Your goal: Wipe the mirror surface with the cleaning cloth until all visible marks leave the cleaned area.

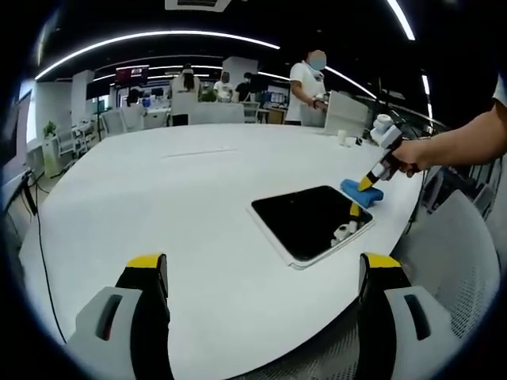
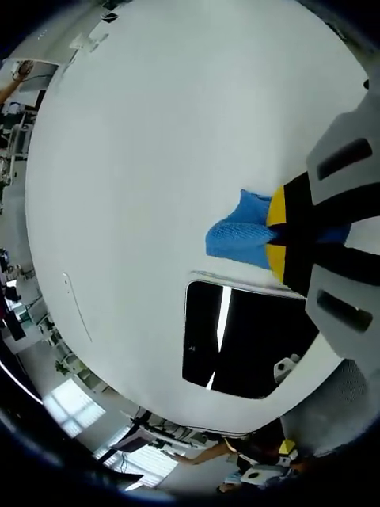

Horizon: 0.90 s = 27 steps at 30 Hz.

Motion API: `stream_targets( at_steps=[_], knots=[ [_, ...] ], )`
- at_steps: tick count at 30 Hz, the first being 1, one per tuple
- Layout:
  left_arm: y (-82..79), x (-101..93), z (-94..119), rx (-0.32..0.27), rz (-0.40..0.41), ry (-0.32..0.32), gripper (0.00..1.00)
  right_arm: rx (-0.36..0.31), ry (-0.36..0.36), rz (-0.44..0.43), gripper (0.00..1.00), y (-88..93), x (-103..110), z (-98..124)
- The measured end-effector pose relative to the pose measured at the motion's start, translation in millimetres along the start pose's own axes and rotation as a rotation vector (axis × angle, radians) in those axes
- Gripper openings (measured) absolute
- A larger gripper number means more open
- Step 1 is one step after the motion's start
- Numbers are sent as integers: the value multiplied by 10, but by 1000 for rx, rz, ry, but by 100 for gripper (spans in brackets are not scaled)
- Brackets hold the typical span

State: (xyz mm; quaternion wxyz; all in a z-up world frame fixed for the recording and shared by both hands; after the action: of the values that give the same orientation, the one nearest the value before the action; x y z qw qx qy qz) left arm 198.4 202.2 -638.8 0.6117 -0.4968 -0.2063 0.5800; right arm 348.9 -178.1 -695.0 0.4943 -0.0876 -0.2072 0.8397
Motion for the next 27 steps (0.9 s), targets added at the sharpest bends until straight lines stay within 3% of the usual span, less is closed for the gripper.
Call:
stream_targets(
  at_steps=[4,8,11,16,17,19,22,25,27],
  knots=[
    [-6,0,1,-6,-3,4,99,-10,4,3,0,13,-16,-35],
    [-16,3,9,-14,2,2,99,-20,18,133,0,7,-12,-53],
    [-6,3,4,-6,-7,2,99,-32,12,118,0,13,-28,-63],
    [29,-5,0,31,0,-1,99,-49,-40,181,2,3,-61,-85],
    [34,-20,-2,39,-5,1,99,-58,-41,188,4,5,-60,-61],
    [3,-43,-6,25,-47,2,99,-151,-26,261,13,-63,-76,16],
    [-47,-64,5,-6,-48,14,99,-262,-16,329,29,-93,-126,141],
    [-32,-70,9,21,3,28,99,-338,-22,355,43,-31,-128,319],
    [-69,-70,31,-8,-17,10,99,-381,-29,348,56,59,-136,403]
  ],
)
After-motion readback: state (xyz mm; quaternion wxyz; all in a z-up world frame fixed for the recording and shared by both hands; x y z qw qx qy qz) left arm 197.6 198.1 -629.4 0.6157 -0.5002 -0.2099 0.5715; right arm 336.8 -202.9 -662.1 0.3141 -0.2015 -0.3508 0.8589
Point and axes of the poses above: the point that each gripper's makers call its tool centre point, and the gripper's own axes: z roughly backward along the fingers, x roughly to its left, y roughly out of its underside, the point moved 5 cm from there along z, roughly backward along the fingers, and after that the axes turned 13 degrees about z, right-handed, at the moved point
